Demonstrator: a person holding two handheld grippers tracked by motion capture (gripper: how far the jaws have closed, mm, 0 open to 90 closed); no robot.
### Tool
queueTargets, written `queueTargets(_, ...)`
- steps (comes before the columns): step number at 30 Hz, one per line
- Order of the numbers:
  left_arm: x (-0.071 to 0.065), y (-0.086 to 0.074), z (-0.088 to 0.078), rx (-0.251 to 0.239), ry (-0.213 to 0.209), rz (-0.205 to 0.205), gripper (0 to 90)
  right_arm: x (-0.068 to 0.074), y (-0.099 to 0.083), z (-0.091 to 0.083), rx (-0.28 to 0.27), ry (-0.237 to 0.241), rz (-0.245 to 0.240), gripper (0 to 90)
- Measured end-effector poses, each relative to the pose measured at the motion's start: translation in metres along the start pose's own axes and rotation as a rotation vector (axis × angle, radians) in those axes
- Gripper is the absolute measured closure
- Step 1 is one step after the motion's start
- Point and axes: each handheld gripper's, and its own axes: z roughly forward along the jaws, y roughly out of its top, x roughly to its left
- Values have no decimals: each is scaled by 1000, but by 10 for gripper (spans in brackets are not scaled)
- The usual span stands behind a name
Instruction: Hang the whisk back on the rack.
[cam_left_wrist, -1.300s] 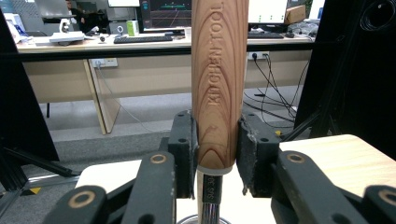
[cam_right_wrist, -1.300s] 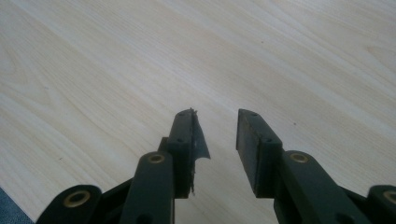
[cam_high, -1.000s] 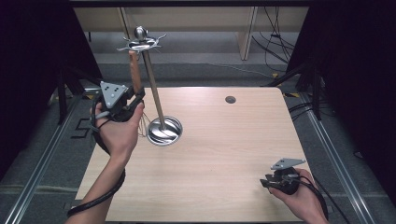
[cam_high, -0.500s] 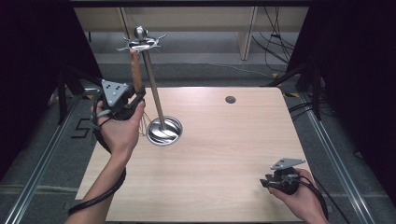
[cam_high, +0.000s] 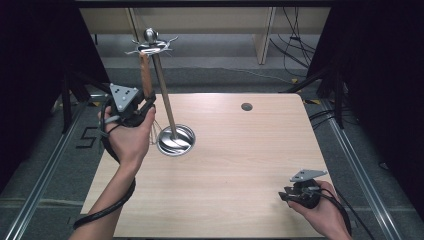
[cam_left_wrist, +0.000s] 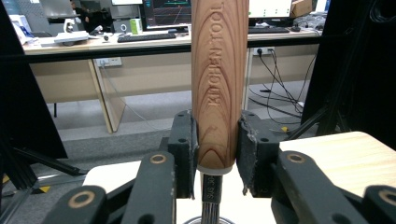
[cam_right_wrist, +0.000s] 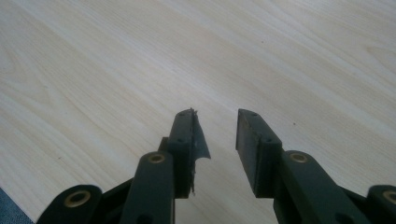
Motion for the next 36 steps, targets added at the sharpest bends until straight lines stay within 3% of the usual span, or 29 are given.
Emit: queueTargets(36,-4,3,10,42,11,9,685,0,0,0,0,0,-4,685)
